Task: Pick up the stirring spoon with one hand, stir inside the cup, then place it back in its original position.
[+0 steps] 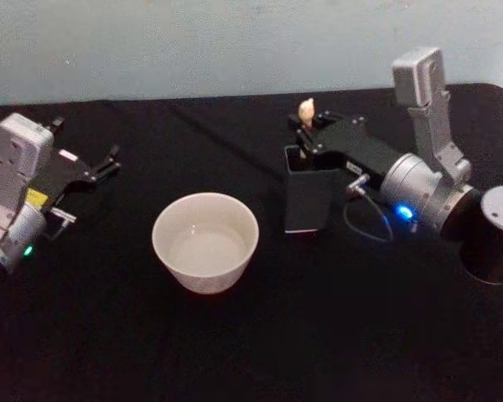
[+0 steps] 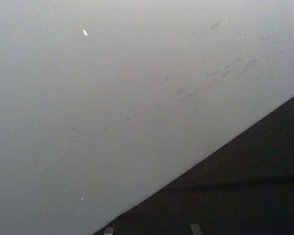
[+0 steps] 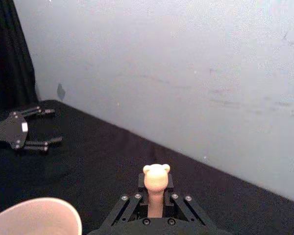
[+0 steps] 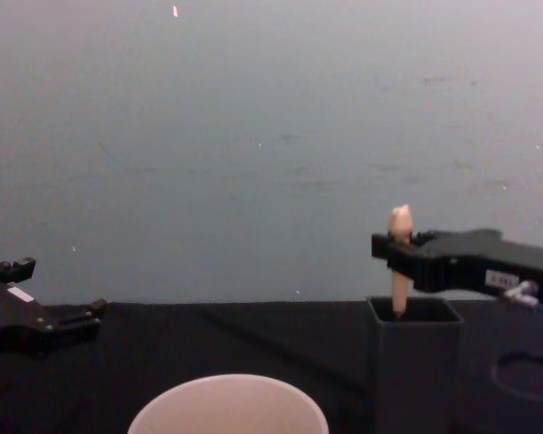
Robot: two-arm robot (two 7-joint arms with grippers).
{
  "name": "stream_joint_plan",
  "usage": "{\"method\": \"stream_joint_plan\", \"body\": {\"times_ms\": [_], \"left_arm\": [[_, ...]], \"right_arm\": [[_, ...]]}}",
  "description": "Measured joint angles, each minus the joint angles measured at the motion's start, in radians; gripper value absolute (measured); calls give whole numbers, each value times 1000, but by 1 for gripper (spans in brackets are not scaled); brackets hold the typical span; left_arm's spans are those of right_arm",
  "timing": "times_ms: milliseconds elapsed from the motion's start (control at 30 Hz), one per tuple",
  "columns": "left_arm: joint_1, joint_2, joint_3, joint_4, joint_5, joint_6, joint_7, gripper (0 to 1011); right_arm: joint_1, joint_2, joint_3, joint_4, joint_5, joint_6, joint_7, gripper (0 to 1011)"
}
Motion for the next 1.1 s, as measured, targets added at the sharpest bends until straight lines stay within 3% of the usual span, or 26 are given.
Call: {"method": "stream_joint_plan", "body": {"times_ms": [367,1100], "left_arm": [[0,0,0,0,0,0,0,1001],[0,0,0,0,0,0,0,1001]], "right_arm": [[-31,13,36,-87,14,-5,-12,159],[-47,25,66,-185,50,-27,-17,159]]}}
